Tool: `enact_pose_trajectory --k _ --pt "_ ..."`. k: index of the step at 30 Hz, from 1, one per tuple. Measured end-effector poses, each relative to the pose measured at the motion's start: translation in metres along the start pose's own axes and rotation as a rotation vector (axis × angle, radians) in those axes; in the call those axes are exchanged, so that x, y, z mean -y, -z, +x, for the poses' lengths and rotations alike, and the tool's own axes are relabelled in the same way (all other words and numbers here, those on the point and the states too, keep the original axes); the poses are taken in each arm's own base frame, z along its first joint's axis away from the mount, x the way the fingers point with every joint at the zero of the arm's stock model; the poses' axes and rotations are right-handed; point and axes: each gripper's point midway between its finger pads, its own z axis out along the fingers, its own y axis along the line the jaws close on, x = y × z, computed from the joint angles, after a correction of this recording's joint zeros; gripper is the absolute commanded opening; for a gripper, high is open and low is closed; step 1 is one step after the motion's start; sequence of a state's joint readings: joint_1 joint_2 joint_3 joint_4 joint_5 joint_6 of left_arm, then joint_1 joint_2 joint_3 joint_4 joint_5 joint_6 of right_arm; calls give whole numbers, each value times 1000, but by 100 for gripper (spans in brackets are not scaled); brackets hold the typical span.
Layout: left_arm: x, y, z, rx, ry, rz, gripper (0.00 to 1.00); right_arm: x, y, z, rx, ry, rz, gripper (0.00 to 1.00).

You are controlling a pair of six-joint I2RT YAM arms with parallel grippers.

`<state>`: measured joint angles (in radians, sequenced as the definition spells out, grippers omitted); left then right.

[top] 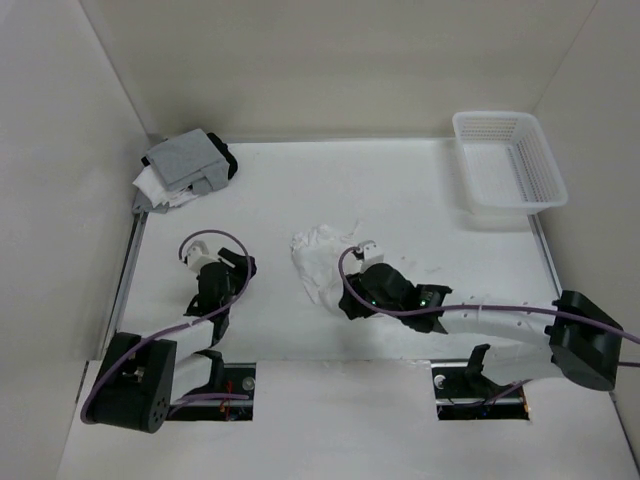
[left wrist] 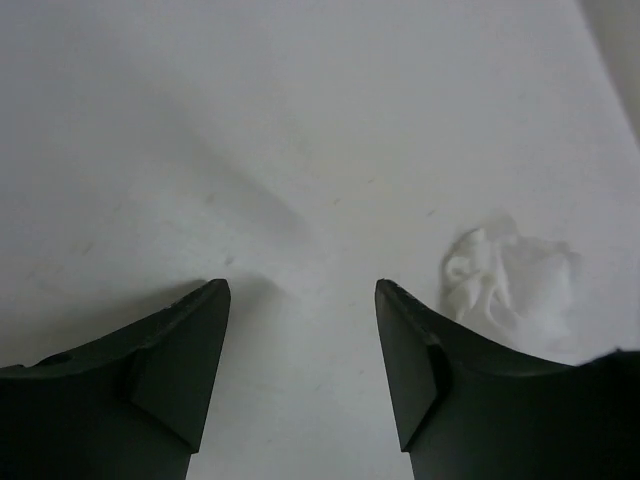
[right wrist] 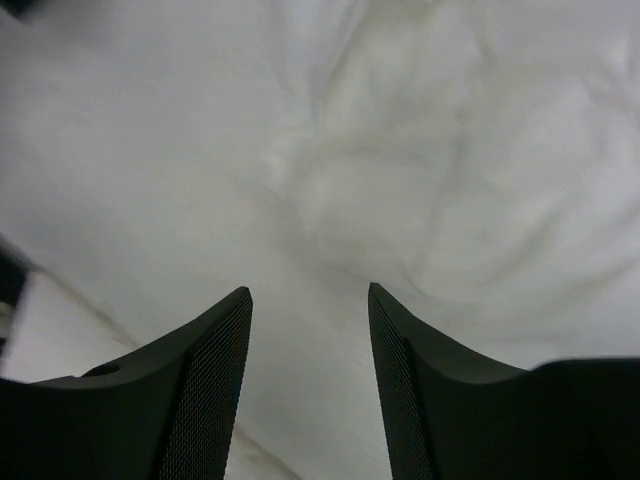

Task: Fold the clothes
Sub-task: Flatten the tank top out

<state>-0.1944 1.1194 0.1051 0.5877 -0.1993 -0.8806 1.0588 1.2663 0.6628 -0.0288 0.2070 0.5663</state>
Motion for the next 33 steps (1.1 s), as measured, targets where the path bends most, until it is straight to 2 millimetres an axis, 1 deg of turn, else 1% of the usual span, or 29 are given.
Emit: enact_pose_trajectory --k 1,2,3,4,5,6,7,8,9,10,12,14,16,17,18,19,20,22,25,28,30,33 --pt "-6 3 5 -8 18 -8 57 12 0 15 -35 1 34 59" --pt "-1 4 4 -6 25 11 56 23 2 23 -49 -6 62 59" --pt "5 5 4 -7 27 31 55 32 5 23 -39 -25 83 57" --pt "12 7 4 -8 24 58 55 37 9 11 2 -59 91 46" --pt "23 10 8 -19 10 91 55 39 11 2 33 -83 90 38" --pt "32 13 12 -31 -6 117 55 42 15 -13 81 -114 90 30" --pt "44 16 17 -46 -32 146 54 45 17 -27 126 -149 89 18" --pt "67 20 27 -75 -93 198 51 55 18 -44 179 -200 102 14" --pt "78 21 33 -90 -126 219 50 60 16 -48 189 -217 114 14" --pt "92 22 39 -103 -166 240 50 66 13 -48 187 -231 128 17" --pt "123 20 54 -136 -254 280 49 72 3 -37 148 -243 150 28" --pt "147 18 68 -161 -325 313 49 76 -5 -25 105 -244 167 30" --pt "170 14 86 -186 -406 341 48 79 -8 -18 88 -259 178 30" --pt "181 11 98 -202 -459 347 43 80 -7 -15 87 -270 180 30" --pt "186 9 105 -208 -489 348 39 81 -7 -12 88 -278 180 30" --pt "191 5 114 -220 -533 344 33 83 -5 -8 87 -289 181 30" --pt "196 1 123 -232 -573 338 29 85 -3 -4 88 -301 184 31" --pt "198 -4 140 -252 -663 305 27 93 2 4 91 -327 196 31" --pt "188 -3 152 -264 -756 251 27 103 7 8 106 -362 213 32" --pt "174 3 155 -261 -818 196 34 109 9 5 127 -386 220 33" --pt "167 6 154 -251 -828 161 35 110 9 1 141 -393 215 33" --pt "159 13 145 -228 -793 125 35 110 8 1 148 -398 208 34"
